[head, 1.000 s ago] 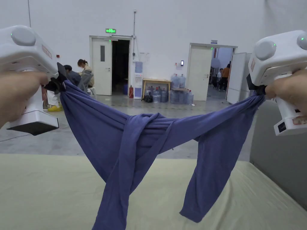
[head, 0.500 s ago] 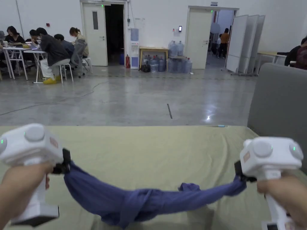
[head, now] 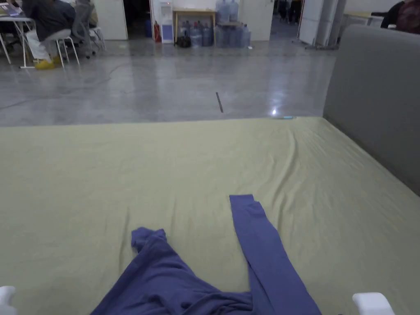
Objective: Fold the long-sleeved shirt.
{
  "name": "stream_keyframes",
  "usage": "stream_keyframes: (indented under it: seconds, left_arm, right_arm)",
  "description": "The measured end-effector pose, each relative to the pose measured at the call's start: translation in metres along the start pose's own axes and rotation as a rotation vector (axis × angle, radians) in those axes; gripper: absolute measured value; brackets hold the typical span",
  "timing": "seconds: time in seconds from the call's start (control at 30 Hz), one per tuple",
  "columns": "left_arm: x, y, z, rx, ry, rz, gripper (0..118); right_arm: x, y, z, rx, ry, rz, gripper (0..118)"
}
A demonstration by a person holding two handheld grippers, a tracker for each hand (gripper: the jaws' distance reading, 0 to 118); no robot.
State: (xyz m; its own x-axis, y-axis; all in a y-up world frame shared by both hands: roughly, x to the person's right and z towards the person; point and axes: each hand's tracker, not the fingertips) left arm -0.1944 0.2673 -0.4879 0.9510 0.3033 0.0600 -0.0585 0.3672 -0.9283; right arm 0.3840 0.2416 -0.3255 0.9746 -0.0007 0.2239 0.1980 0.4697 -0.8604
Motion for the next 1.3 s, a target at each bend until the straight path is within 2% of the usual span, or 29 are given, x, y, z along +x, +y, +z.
stream_keyframes:
  seconds: [0.1,0.2,0.3,0.4,0.53,0.7,0.73,0.77,0.8,0.83,0.87,0.9,0.93,0.97,1.0,1.03,1.1,1.2,1.27,1.3]
  left_arm:
    - [-0.014,-0.033,0.016,-0.011,-0.026,0.014,0]
    - [-0.023,-0.06,0.026,-0.026,-0.007,0.007,0]
    - [-0.035,-0.08,0.031,-0.049,-0.015,0.038,0]
    - [-0.044,-0.095,0.035,-0.056,-0.049,0.097,0]
    - [-0.048,-0.108,0.034,-0.057,-0.021,0.095,0]
    - [-0.055,-0.117,0.015,-0.096,-0.007,0.141,0]
    - [-0.055,-0.118,0.01,-0.104,-0.001,0.141,0]
    - [-0.055,-0.119,0.006,-0.109,0.007,0.148,0]
    - [-0.055,-0.12,0.001,-0.114,0.014,0.16,0]
    - [-0.054,-0.122,-0.004,-0.115,0.016,0.166,8]
    - [-0.051,-0.123,-0.011,-0.118,0.019,0.168,42]
    - [-0.048,-0.125,-0.014,-0.12,0.07,0.163,115]
    - [-0.044,-0.126,-0.013,-0.118,0.132,0.153,118]
    - [-0.043,-0.129,-0.011,-0.113,0.14,0.153,116]
    - [-0.039,-0.119,0.012,0.104,-0.039,0.088,118]
    - [-0.04,-0.125,0.027,0.039,-0.001,0.158,118]
    - [-0.028,-0.138,0.038,0.098,-0.037,0.162,118]
    - [-0.01,-0.159,0.045,0.095,-0.028,0.133,118]
    - [0.002,-0.169,0.036,-0.039,-0.029,0.063,116]
    - [0.01,-0.177,0.032,-0.034,-0.017,0.031,73]
  right_arm:
    - [0.005,-0.034,0.01,-0.053,0.03,-0.029,10]
    - [0.006,-0.065,0.012,-0.11,-0.031,0.019,10]
    - [0.01,-0.086,0.016,-0.141,0.016,-0.027,10]
    - [0.012,-0.095,0.018,-0.162,0.023,-0.057,10]
    - [0.015,-0.102,0.015,-0.2,0.027,-0.076,10]
    - [0.013,-0.108,-0.005,-0.255,0.013,-0.052,10]
    - [0.014,-0.109,-0.011,-0.271,0.02,-0.057,13]
    - [0.014,-0.111,-0.018,-0.293,0.025,-0.072,33]
    - [0.015,-0.112,-0.024,-0.304,0.013,-0.084,45]
    - [0.014,-0.111,-0.028,-0.297,-0.028,-0.079,46]
    - [0.014,-0.109,-0.026,-0.297,-0.004,-0.072,46]
    - [0.015,-0.105,-0.022,-0.308,-0.002,-0.059,55]
    - [0.016,-0.103,-0.017,-0.308,0.003,-0.058,77]
    - [0.019,-0.1,-0.006,-0.299,0.005,-0.064,106]
    - [0.021,-0.099,0.008,-0.262,-0.008,-0.086,118]
    - [0.023,-0.097,0.024,-0.205,-0.025,-0.09,118]
    - [0.025,-0.094,0.066,-0.064,-0.012,-0.093,118]
    - [0.013,-0.1,0.095,-0.025,0.017,-0.16,118]
    - [0.001,-0.112,0.098,-0.046,0.104,-0.185,118]
    - [-0.008,-0.12,0.098,-0.049,0.128,-0.176,102]
